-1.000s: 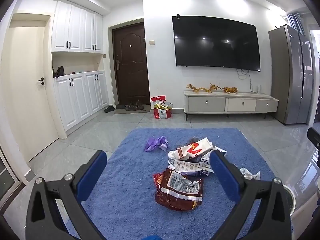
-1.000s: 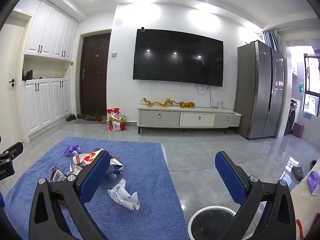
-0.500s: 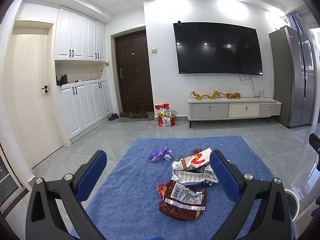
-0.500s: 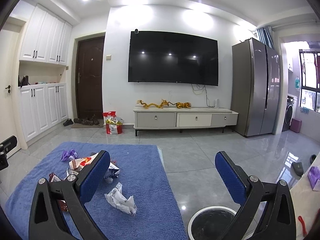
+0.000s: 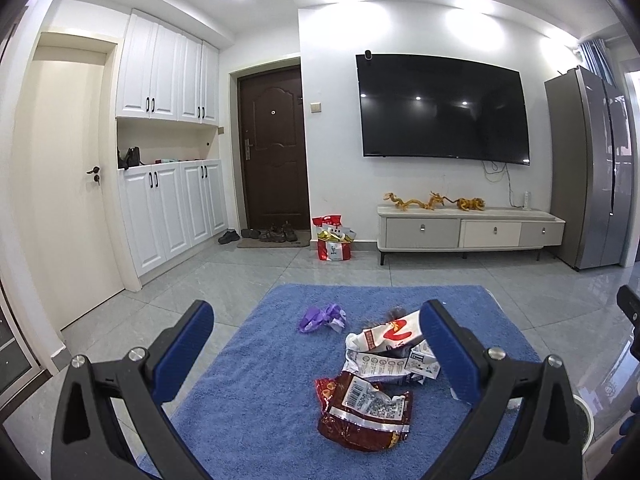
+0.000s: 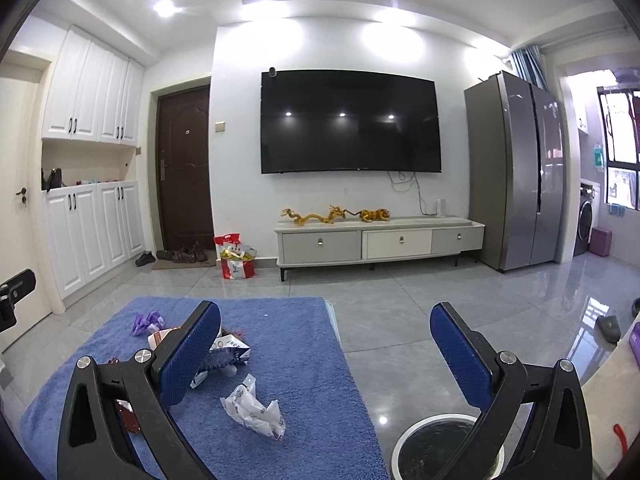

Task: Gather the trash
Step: 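Move both tools toward the trash pile on the blue rug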

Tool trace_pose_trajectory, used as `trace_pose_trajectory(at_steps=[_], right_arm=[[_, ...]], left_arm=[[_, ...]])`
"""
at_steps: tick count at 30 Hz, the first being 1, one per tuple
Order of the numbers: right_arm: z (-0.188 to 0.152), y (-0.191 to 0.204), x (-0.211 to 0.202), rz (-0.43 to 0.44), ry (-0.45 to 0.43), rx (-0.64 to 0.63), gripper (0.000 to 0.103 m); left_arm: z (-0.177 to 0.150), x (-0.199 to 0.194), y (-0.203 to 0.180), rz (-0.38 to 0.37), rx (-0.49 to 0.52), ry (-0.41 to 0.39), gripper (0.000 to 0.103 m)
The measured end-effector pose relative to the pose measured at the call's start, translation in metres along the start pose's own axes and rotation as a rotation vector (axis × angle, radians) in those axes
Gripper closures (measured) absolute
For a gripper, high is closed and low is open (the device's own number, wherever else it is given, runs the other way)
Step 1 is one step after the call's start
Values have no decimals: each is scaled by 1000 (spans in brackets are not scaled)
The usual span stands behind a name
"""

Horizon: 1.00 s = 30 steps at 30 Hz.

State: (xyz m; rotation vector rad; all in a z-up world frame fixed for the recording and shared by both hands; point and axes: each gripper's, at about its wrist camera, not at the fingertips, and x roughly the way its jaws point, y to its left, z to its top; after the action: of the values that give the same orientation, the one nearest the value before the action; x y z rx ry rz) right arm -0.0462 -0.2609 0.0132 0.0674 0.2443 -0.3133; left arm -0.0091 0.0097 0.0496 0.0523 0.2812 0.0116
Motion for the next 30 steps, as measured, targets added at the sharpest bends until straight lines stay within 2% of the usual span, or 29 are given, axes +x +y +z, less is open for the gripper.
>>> trace_pose_trajectory(at_steps=[17,30], right_arm=[[-3,0,15,-20,64,-9,0],[-4,-3,15,-34,64,-10,0]], left_arm=[[-10,16,-1,-11,0,46,0],[-13,20,-3,-20,15,71,0]])
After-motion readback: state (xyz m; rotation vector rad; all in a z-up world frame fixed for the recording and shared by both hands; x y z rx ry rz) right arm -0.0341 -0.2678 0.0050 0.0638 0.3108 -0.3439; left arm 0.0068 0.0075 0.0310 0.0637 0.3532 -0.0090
